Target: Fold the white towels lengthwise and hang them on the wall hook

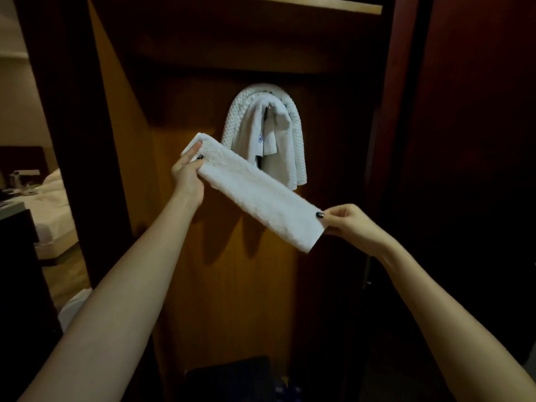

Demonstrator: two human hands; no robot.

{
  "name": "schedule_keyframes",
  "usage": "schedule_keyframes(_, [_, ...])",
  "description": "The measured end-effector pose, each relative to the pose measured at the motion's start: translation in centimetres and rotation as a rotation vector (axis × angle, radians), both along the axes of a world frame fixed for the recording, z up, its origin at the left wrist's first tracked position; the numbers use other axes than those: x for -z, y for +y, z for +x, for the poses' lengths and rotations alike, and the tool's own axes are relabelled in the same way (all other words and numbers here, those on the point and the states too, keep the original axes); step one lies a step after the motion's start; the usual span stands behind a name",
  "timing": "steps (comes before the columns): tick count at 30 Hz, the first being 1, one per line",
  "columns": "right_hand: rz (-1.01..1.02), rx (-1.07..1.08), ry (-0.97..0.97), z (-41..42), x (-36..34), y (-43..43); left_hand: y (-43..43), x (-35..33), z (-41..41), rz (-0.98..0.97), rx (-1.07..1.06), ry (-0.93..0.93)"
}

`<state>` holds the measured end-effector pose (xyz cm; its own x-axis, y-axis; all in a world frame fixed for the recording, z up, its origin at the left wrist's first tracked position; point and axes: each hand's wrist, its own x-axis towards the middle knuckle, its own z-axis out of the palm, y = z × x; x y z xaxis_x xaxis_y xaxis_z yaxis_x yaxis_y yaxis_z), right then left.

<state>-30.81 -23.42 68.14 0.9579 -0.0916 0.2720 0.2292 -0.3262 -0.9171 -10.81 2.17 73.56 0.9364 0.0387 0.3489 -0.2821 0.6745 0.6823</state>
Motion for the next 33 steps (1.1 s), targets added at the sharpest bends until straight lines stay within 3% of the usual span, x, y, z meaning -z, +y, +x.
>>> schedule_keyframes(3, [-0.067, 0.171, -0.102, 3.9, -4.7, -2.7, -0.7, -2.5, 3.1, 0.094, -0.042, -0.068])
schedule_keyframes(7, [0.016, 0.342, -0.239, 9.7, -11.4, -6.5, -0.5, -5.7, 7.3, 0.365, -0.038, -0.219])
schedule_keyframes(11, [0.016, 0.432, -0.359, 15.4, -17.4, -9.1, -0.1, -9.4, 11.6, 0.618, 0.117, -0.339])
schedule_keyframes(14, [-0.050, 0.516, -0.545, 19.3, -20.9, -9.8, -0.8, -12.3, 14.0, 0.685, 0.135, -0.390])
schedule_keyframes(18, [-0.096, 0.522, -0.614, 23.9, -24.3, -10.0, -2.5, -15.4, 17.5, 0.494, 0.036, -0.370])
schedule_keyframes(23, [0.010, 0.550, -0.527, 29.4, -26.0, -10.4, -4.2, -16.7, 21.6, 0.380, 0.033, -0.275])
schedule_keyframes(26, [0.133, 0.598, -0.449, 32.0, -24.8, -10.5, -4.9, -15.7, 22.6, 0.254, 0.116, -0.132])
schedule_keyframes(33, [0.299, 0.345, -0.324, 33.9, -17.4, -13.0, -7.5, -9.2, 22.0, 0.025, 0.282, 0.114])
